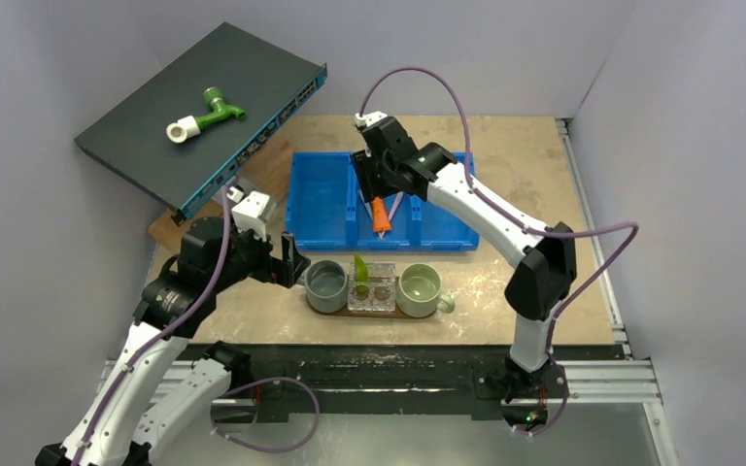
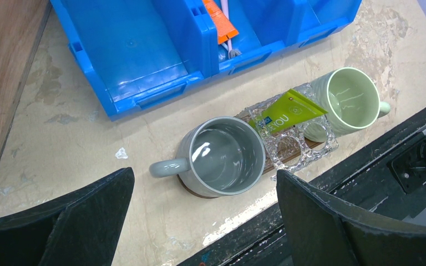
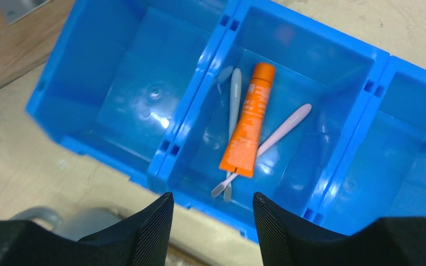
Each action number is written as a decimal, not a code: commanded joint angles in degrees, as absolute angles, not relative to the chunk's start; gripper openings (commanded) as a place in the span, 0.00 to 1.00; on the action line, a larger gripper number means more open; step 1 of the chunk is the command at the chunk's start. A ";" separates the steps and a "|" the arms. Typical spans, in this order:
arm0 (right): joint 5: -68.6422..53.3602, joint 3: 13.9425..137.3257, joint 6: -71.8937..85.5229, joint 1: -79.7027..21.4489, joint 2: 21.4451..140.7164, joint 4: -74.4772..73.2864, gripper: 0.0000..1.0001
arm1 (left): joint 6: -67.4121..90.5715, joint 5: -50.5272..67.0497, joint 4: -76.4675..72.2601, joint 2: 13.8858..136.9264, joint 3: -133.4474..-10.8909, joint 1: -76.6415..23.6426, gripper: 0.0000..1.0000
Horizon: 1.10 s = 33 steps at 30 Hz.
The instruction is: Prepare toiletry sets of a toothbrush and toothpaste on the tray
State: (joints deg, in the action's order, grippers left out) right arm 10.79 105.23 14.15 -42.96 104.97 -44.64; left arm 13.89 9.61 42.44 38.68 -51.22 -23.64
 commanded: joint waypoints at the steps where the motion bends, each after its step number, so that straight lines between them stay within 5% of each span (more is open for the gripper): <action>1: 10.27 107.77 16.35 -40.91 109.85 -40.53 0.58 | 13.19 9.45 39.53 38.52 -51.39 -23.47 1.00; 33: 11.08 115.14 19.40 -35.29 132.65 -35.09 0.54 | 13.11 9.40 39.42 39.46 -51.50 -23.47 1.00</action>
